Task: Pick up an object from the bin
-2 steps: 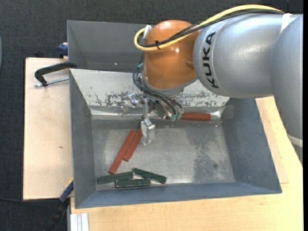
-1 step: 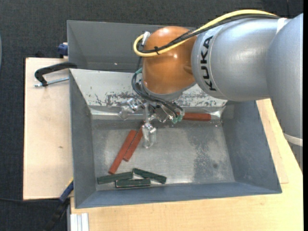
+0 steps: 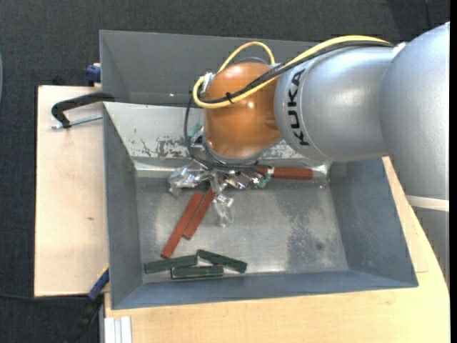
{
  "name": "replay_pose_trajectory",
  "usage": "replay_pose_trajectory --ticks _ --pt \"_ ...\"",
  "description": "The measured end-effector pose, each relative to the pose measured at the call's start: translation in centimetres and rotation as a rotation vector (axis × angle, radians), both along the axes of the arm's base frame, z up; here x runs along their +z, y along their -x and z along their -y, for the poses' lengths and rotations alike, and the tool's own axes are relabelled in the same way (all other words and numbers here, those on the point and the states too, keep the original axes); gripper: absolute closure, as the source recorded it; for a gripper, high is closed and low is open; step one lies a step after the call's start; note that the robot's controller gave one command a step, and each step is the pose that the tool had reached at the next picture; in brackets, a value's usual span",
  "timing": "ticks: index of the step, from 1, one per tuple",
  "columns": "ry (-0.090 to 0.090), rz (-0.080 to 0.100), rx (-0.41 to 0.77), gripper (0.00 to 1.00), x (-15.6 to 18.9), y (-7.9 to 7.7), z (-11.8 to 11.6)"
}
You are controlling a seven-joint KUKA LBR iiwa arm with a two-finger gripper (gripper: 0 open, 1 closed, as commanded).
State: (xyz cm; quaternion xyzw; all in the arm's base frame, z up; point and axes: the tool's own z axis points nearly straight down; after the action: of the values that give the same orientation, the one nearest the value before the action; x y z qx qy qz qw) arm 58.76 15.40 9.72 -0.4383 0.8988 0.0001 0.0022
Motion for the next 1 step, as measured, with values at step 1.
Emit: replay_pose_trajectory --ticks 1 --pt "0.0 -0.003 0.116 1.0 -2.6 -0.02 -0.66"
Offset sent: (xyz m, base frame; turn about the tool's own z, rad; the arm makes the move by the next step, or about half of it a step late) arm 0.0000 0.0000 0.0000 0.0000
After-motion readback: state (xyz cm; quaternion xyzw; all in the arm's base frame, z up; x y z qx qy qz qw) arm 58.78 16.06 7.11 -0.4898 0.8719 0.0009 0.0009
